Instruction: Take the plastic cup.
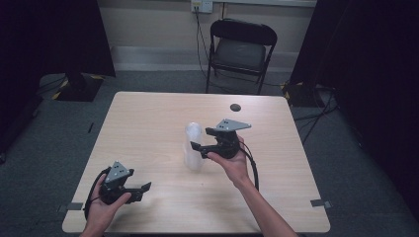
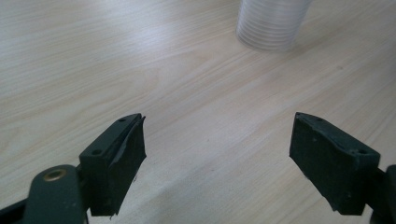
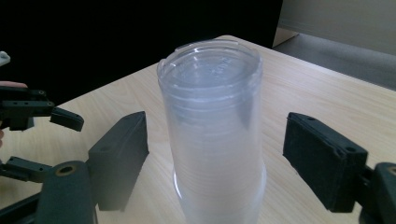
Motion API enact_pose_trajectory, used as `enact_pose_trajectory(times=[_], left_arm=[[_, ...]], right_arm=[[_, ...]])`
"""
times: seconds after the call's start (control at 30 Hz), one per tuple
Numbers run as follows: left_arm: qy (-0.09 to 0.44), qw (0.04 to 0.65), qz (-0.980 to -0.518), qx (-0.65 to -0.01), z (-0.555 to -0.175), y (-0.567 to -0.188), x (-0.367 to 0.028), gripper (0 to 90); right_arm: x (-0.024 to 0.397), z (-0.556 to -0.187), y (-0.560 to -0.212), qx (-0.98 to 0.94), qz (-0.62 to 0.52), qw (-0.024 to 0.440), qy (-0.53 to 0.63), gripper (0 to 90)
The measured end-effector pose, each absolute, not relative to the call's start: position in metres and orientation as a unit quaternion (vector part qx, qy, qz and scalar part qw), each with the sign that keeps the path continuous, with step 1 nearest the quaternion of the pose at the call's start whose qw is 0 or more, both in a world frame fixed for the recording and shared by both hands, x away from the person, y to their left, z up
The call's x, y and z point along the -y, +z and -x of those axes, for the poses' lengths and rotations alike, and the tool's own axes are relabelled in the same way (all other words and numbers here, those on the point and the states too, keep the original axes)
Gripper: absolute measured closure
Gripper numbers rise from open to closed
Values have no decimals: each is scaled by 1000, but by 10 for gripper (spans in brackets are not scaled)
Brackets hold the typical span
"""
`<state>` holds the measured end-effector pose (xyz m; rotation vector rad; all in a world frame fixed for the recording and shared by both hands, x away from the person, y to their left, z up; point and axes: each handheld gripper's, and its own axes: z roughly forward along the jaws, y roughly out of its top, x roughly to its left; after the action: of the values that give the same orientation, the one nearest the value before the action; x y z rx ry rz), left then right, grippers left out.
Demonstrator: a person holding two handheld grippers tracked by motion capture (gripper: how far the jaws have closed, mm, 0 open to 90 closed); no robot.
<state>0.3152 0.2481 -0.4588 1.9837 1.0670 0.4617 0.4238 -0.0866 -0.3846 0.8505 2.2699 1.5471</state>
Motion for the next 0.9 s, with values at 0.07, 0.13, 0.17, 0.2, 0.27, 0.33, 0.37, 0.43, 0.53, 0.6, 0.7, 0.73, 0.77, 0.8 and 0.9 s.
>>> enact_pose_trajectory(times=[0.07, 0.13, 0.17, 0.2, 0.27, 0.33, 0.37, 0.43, 0.53, 0.6, 0.7, 0.73, 0.77, 0.8, 0.9], left_arm=[[182, 410, -788, -422, -316, -459, -248, 181], [181, 408, -789, -423, -316, -459, -247, 181], [182, 406, -790, -422, -316, -459, -247, 181], [180, 405, -790, -423, -316, -459, -247, 181], [180, 406, -789, -424, -316, -459, -247, 181], [180, 406, -789, -424, -316, -459, -247, 181], [181, 407, -789, -424, -316, -459, -247, 181], [180, 407, -788, -425, -316, -459, -247, 181], [181, 406, -788, -426, -316, -459, -247, 181], [182, 406, -788, -425, -316, -459, -248, 181], [180, 406, -787, -427, -316, -459, -248, 181], [180, 407, -787, -427, -316, -459, -248, 181], [180, 407, -787, -428, -315, -459, -248, 181], [180, 407, -787, -428, -315, -459, -248, 181], [181, 405, -788, -427, -315, -459, -249, 181]], right_arm=[[82, -425, -385, -786, -289, 136, 529, 222], [78, -428, -386, -787, -289, 137, 528, 223], [77, -429, -387, -787, -289, 137, 528, 224], [76, -430, -388, -786, -290, 137, 528, 227], [74, -434, -390, -787, -291, 137, 527, 226], [72, -437, -393, -788, -289, 138, 526, 227], [71, -438, -394, -788, -289, 138, 526, 227], [68, -442, -399, -789, -294, 136, 523, 225], [66, -444, -402, -789, -293, 130, 523, 230], [63, -444, -404, -794, -288, 132, 519, 243], [61, -445, -408, -797, -287, 134, 514, 252], [60, -446, -409, -797, -288, 135, 513, 255], [60, -446, -409, -797, -288, 135, 513, 255], [60, -446, -410, -797, -289, 134, 514, 258], [61, -446, -411, -795, -285, 138, 517, 275]])
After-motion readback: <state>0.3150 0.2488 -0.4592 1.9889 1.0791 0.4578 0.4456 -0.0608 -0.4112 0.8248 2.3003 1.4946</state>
